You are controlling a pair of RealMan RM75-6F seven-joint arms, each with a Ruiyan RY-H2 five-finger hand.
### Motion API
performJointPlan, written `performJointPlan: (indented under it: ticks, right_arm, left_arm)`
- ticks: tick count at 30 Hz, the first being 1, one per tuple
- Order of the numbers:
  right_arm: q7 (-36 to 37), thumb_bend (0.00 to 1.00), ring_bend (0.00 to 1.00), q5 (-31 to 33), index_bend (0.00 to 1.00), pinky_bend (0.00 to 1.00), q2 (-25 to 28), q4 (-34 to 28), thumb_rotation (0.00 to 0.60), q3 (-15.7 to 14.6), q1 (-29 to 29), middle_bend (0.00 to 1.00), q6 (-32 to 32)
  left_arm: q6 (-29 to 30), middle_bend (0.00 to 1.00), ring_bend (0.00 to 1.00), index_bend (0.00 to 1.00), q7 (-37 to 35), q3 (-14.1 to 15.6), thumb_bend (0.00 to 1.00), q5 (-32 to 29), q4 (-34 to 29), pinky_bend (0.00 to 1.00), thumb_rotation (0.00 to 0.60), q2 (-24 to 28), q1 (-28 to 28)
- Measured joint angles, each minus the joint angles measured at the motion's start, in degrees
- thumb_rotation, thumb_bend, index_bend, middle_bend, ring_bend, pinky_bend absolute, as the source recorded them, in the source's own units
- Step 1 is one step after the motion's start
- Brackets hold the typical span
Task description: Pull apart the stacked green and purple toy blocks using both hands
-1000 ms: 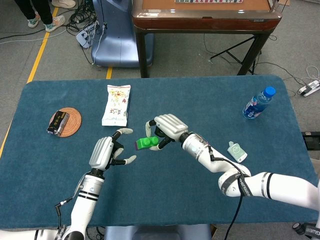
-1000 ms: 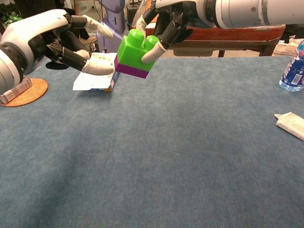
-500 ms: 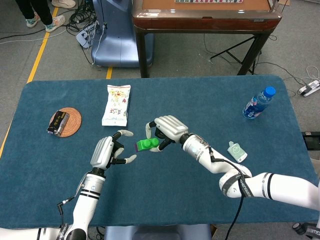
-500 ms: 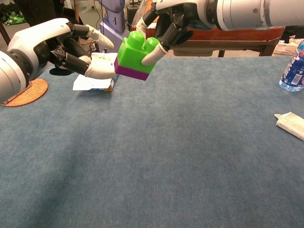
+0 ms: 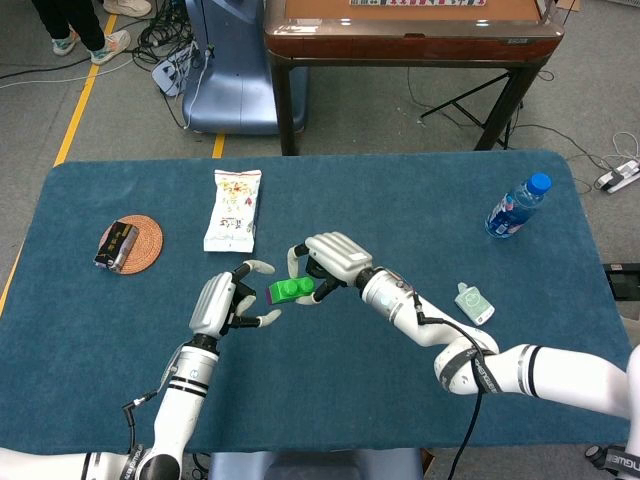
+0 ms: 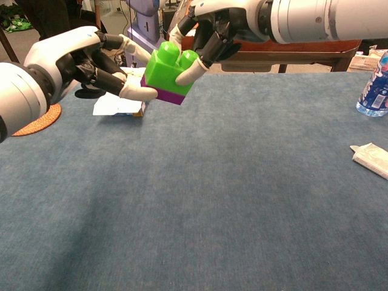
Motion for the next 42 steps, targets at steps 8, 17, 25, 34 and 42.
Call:
performJointPlan:
  ticks: [8,17,25,34,42]
  right_arm:
    - [1.83,0.42,1.00,-1.69,0.64,1.00,-0.01,0.13,0.600,0.24,-0.54,1.00,0.08]
    - [3.19,0.42,1.00,-2.75,0.64,1.00,-0.18,0.55,0.600,0.22,-0.68,1.00,-0.27]
    - [4.18,0.42,1.00,-3.46,0.64,1.00,-0.39,0.99,0.600,0.17,-0.70,1.00,-0.61]
    - [5.52,0.42,1.00,-4.12,0.64,1.00,-0.66,1.46,0.600,0.21,-0.77,1.00,-0.99]
    - [7.37,0.42,1.00,-5.57,0.64,1.00,-0.74,1.74,0.600,0.48,-1.10,1.00,-1.29]
  left_arm:
    - [1.50,1.00,1.00,0.54,-0.97,-0.13,0.06,0.75,1.47,1.00,0.600,-1.49,-0.05]
    - [2.36,1.00,1.00,0.62,-1.30,0.20,0.06,1.84,2.56,1.00,0.600,-2.39,0.09]
    - [2.44,1.00,1.00,0.66,-1.30,0.38,0.06,2.02,3.00,1.00,0.600,-2.78,0.14]
    - [3.80,1.00,1.00,0.74,-1.75,0.58,0.06,4.25,4.46,1.00,0.600,-4.17,0.24]
    - [3.79,1.00,1.00,0.77,-1.28,0.52,0.06,4.77,4.59,1.00,0.600,-4.53,0.19]
